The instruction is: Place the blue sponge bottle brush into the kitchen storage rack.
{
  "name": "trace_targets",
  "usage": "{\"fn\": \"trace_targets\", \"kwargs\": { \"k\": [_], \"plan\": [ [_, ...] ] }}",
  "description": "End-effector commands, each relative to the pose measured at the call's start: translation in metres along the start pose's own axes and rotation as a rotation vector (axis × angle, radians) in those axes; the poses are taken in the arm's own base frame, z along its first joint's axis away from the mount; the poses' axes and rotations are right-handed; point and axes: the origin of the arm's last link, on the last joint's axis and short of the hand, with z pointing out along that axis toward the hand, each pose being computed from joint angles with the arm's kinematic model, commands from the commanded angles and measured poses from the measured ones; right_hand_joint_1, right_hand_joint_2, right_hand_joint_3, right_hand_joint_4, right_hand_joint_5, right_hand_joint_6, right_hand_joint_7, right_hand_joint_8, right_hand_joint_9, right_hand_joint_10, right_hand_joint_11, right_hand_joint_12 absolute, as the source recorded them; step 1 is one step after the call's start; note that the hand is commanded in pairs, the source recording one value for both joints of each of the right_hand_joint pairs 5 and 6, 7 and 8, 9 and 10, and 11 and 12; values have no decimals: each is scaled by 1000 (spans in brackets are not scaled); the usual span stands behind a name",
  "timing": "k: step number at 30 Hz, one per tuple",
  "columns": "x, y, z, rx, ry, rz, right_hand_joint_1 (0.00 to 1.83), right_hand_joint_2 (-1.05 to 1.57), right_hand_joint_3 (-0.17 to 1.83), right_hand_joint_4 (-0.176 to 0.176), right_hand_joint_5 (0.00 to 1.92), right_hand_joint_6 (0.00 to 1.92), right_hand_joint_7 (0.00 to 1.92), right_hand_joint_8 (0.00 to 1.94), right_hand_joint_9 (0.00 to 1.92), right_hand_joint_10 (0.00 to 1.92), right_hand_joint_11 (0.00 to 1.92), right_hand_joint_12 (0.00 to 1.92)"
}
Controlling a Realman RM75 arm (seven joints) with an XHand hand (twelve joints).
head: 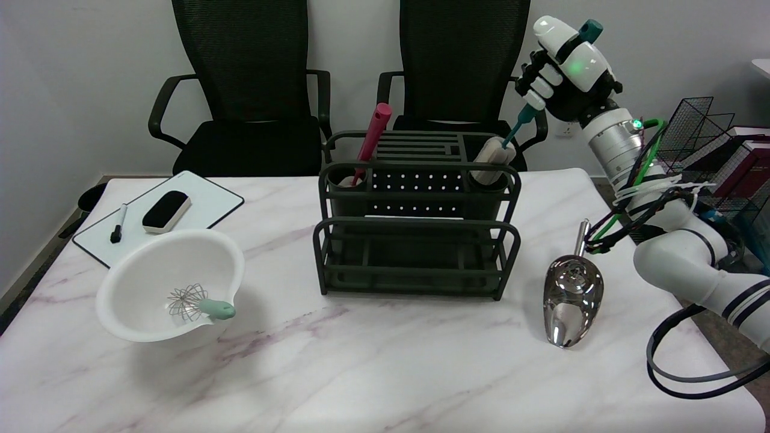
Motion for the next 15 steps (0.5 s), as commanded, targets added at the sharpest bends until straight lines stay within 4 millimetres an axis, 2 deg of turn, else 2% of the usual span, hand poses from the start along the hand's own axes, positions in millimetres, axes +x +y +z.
{"fn": "trace_targets", "kwargs": {
  "k": [1,15],
  "plan": [
    [-7,15,-5,-38,-21,2,985,1571,644,0,1920,1920,1920,1920,1920,1920,1920,1920],
    [-8,12,-5,-7,-29,4,984,1571,607,0,1920,1920,1920,1920,1920,1920,1920,1920]
  ]
}}
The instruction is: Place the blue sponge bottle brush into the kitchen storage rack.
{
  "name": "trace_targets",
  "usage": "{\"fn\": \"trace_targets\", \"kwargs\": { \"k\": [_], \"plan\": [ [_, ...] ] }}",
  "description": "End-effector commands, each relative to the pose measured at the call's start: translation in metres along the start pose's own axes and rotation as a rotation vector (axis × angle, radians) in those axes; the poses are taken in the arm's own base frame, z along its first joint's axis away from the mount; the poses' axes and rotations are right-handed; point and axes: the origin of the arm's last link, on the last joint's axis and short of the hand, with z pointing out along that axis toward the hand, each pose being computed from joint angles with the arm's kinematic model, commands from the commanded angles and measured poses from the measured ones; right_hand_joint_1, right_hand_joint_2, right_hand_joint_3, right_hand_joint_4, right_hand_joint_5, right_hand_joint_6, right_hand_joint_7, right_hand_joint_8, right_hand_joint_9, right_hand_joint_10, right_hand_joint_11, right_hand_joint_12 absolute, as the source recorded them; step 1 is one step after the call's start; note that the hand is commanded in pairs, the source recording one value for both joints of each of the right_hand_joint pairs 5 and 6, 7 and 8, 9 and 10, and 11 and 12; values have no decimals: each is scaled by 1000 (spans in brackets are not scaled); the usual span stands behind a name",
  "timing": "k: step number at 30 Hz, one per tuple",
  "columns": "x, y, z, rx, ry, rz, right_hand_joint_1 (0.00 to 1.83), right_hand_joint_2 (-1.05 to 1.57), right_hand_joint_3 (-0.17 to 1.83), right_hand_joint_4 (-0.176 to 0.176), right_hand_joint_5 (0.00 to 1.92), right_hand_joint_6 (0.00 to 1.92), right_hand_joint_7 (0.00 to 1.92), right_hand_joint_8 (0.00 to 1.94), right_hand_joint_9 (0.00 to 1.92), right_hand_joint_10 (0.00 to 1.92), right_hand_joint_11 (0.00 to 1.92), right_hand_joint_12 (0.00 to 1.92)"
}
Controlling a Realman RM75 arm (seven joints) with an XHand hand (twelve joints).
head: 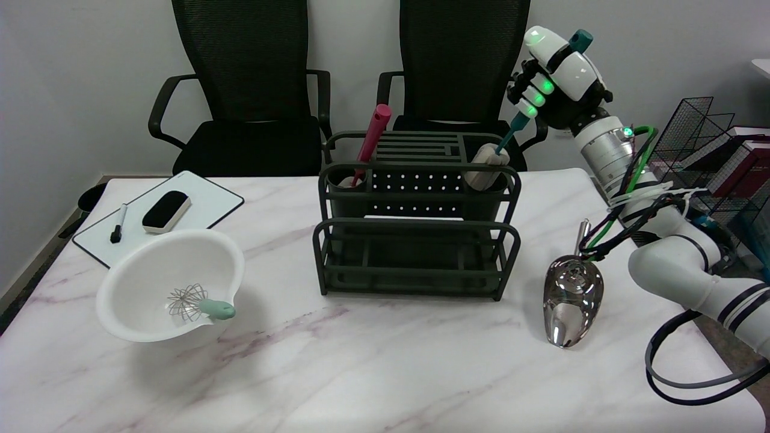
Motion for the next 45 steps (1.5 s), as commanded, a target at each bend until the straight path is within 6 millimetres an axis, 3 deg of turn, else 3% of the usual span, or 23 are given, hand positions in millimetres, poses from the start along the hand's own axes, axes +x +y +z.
{"fn": "trace_targets", "kwargs": {
  "k": [1,10,34,45],
  "plan": [
    [-2,0,0,20,-11,1,984,1571,606,0,1920,1920,1920,1920,1920,1920,1920,1920],
    [3,-10,-1,66,-6,-6,985,1571,601,0,1920,1920,1920,1920,1920,1920,1920,1920],
    [30,2,-7,27,67,1,984,1571,571,0,1920,1920,1920,1920,1920,1920,1920,1920],
    [25,7,3,19,51,5,983,1571,548,0,1920,1920,1920,1920,1920,1920,1920,1920]
  ]
}}
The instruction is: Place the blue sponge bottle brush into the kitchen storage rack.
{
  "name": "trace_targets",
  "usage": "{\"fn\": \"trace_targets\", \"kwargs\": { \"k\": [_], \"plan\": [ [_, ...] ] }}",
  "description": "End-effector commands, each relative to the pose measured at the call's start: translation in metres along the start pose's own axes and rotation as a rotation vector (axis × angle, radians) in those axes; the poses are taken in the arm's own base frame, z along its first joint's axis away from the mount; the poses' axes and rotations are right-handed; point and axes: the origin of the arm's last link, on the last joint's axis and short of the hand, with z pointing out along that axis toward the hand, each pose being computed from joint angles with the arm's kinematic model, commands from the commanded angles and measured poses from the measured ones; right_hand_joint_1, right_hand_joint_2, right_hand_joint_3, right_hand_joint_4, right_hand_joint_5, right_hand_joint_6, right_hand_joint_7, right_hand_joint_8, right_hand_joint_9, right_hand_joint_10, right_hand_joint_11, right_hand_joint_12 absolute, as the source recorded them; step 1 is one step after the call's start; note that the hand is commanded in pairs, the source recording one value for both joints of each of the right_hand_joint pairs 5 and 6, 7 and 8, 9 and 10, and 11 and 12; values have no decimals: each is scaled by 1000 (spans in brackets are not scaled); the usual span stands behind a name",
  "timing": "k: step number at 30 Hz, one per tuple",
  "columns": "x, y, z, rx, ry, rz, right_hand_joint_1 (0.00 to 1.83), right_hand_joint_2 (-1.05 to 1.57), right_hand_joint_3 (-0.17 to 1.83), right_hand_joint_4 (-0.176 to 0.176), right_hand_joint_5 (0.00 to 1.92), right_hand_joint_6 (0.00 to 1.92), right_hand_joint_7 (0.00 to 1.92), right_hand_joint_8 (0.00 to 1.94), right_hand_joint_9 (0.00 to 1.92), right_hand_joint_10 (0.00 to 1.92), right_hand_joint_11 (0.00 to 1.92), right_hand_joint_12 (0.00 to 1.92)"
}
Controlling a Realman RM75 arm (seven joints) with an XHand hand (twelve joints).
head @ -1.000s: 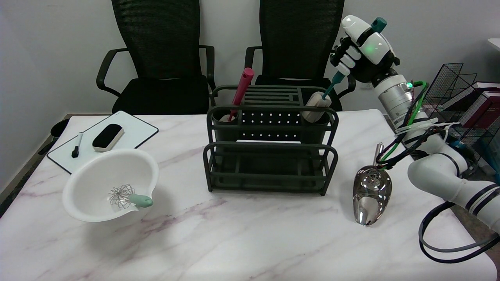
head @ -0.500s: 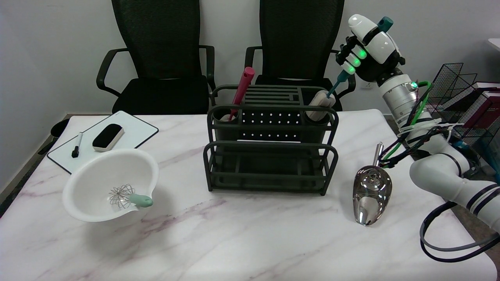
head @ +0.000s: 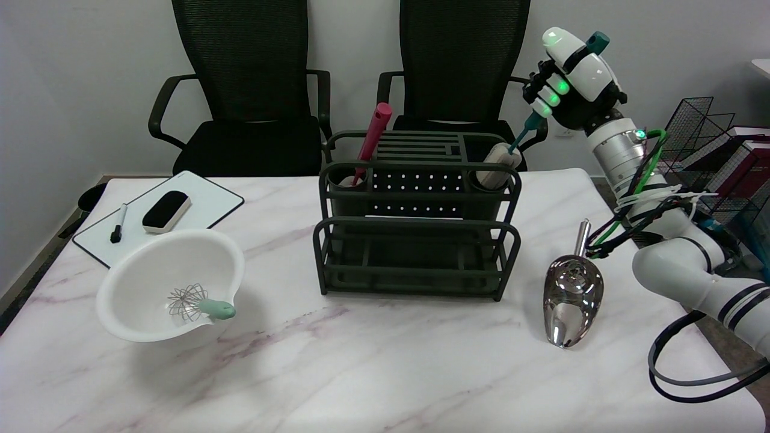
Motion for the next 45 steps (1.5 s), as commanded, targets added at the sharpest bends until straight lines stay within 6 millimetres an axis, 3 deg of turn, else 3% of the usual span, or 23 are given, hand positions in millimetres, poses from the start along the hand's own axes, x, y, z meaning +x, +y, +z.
{"fn": "trace_targets", "kwargs": {
  "k": [1,8,23,41,45],
  "plan": [
    [2,10,9,-17,1,12,983,1571,545,0,1920,1920,1920,1920,1920,1920,1920,1920],
    [-3,18,13,-21,1,29,982,1571,535,0,1920,1920,1920,1920,1920,1920,1920,1920],
    [6,37,-5,-58,27,26,978,1571,495,0,1920,1920,1920,1920,1920,1920,1920,1920],
    [0,51,-9,-64,42,61,971,1571,465,0,1920,1920,1920,1920,1920,1920,1920,1920],
    [-2,49,-10,-42,33,62,883,1571,474,0,1920,1920,1920,1920,1920,1920,1807,1807]
  ]
}}
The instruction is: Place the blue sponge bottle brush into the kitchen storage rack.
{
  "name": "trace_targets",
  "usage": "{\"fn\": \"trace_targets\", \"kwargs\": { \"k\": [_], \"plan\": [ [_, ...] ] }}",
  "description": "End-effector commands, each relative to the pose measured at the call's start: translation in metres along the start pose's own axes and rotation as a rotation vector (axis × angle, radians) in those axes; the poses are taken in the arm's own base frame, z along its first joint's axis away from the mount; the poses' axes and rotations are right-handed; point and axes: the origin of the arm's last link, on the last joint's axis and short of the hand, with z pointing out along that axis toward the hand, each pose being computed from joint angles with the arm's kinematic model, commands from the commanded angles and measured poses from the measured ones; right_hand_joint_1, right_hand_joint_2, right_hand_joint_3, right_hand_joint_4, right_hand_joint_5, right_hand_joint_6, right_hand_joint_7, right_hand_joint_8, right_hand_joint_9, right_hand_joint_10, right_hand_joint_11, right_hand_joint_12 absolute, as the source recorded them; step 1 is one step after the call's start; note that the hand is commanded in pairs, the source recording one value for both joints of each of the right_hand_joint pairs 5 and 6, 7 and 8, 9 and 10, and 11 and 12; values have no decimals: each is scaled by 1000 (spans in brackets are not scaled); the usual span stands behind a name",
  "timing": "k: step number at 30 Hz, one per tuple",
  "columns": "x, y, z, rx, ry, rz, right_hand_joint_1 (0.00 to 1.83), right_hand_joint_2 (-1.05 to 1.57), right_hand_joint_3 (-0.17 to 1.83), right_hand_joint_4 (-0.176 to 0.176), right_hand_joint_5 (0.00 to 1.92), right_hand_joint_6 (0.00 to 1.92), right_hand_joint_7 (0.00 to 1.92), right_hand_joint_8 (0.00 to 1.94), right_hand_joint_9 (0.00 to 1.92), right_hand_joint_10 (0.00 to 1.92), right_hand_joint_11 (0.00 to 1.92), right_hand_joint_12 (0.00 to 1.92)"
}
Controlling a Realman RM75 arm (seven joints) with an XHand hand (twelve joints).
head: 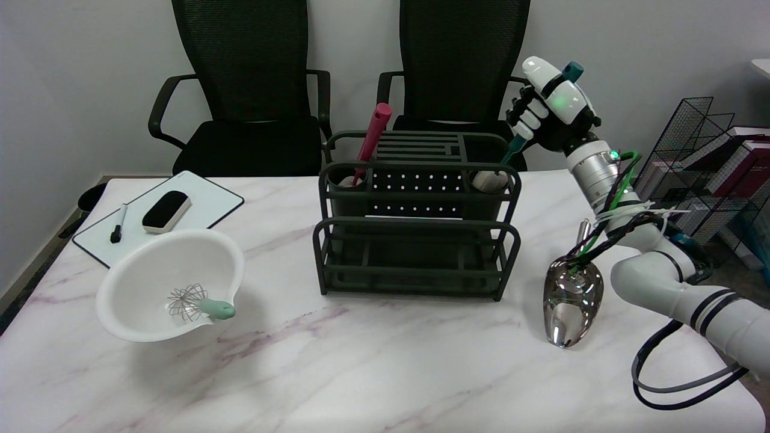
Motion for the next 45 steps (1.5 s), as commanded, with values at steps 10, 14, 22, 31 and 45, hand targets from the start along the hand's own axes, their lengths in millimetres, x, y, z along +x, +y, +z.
{"fn": "trace_targets", "kwargs": {
  "k": [10,14,22,31,45],
  "plan": [
    [-3,8,-10,29,-8,18,1055,425,1100,0,955,955,1359,1359,1330,1330,829,829],
    [-2,9,-13,30,-5,19,1083,305,1149,0,881,881,1254,1254,1167,1167,759,759],
    [5,-5,-15,114,-5,0,1092,226,1181,0,762,762,1151,1151,956,956,742,742],
    [32,-34,-41,260,64,-27,1081,300,1133,0,664,664,1009,1009,747,747,701,701],
    [88,-23,-115,319,278,-63,1048,418,1099,0,733,733,989,989,733,733,701,701]
  ]
}}
